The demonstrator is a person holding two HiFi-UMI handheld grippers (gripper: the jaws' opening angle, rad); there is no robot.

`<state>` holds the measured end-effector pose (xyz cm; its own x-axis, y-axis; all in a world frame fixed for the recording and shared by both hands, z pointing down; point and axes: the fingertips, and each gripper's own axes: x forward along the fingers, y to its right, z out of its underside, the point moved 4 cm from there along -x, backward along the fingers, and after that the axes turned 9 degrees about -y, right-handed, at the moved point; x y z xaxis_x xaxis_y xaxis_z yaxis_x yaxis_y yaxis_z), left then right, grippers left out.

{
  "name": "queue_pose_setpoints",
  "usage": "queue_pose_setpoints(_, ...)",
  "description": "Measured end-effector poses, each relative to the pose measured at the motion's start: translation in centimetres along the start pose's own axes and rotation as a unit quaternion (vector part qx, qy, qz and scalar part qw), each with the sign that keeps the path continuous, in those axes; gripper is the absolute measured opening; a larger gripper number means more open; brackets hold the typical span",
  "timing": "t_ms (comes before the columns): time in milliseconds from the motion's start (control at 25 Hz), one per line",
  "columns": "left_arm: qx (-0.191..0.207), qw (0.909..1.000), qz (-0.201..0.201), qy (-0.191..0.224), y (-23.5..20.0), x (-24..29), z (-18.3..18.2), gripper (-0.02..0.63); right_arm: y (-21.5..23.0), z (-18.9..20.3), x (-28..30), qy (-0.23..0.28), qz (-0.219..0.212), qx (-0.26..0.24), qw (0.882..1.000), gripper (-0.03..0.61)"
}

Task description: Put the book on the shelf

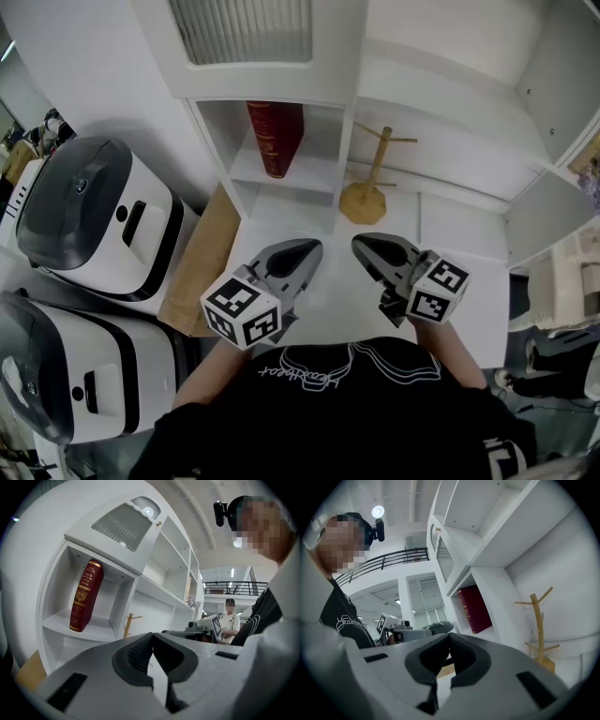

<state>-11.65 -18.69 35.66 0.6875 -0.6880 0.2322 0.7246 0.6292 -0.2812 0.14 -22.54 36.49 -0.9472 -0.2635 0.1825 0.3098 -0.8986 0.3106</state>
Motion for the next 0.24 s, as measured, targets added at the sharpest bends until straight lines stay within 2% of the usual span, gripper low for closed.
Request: queue_pose_setpoints(240, 0.007, 0.9999, -0.011, 0.006, -0.62, -0.46, -0.44, 0.003, 0.06, -0.90, 0.76, 0.007, -0.008, -0.006, 1.000, 0.006)
